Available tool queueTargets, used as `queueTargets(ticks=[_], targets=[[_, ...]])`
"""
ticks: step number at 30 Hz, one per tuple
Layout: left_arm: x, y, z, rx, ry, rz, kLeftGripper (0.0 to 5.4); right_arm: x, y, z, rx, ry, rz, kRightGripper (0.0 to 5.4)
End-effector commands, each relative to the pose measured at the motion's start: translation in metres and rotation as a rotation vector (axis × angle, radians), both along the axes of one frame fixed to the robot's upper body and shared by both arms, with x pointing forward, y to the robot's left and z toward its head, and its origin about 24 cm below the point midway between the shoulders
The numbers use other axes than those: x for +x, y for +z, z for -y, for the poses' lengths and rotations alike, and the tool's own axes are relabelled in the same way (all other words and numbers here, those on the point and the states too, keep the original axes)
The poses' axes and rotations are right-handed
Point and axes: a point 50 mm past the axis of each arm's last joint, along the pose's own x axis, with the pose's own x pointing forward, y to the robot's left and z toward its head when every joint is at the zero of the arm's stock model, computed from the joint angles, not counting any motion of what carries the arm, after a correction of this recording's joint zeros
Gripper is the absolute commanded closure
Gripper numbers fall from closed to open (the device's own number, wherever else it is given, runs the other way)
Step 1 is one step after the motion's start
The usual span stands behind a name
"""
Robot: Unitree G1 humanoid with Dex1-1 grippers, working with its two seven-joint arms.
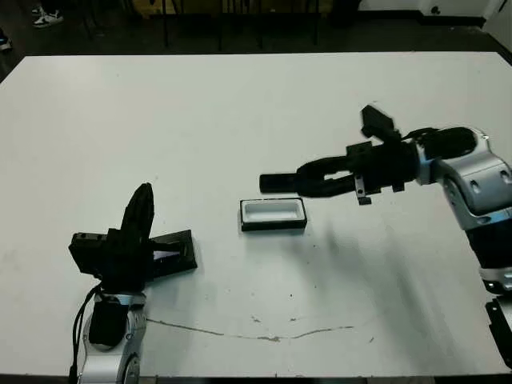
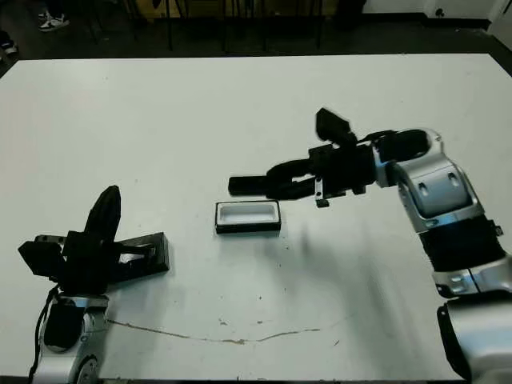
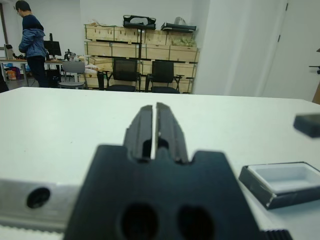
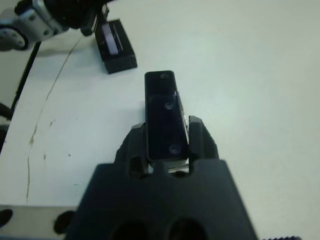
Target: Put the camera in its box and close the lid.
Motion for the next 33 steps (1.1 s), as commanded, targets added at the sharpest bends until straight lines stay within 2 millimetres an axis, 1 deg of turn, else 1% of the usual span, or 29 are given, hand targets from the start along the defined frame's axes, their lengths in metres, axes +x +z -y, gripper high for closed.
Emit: queueTargets(ticks=[1, 5, 21, 33], targets=[[-0.004, -0.008, -0.001, 0.017, 0.013, -0.046, 5.4, 0.001, -0.002, -0.007, -0.041, 0.038, 0.015, 4.76], [-0.005, -0.009, -0.001, 0.013, 0.014, -0.049, 5.4, 0.001, -0.008, -0.01, -0.056, 0.041, 0.025, 4.76], [-0.006, -0.011, -0.001, 0.004, 0.011, -0.052, 5.4, 0.006, -0.026, -0.008, -0.058, 0.0, 0.034, 4.76], [-0.006, -0.011, -0.001, 0.006, 0.014, -0.059, 5.4, 0.004, -0.031, -0.01, -0.088, 0.019, 0.037, 4.76]])
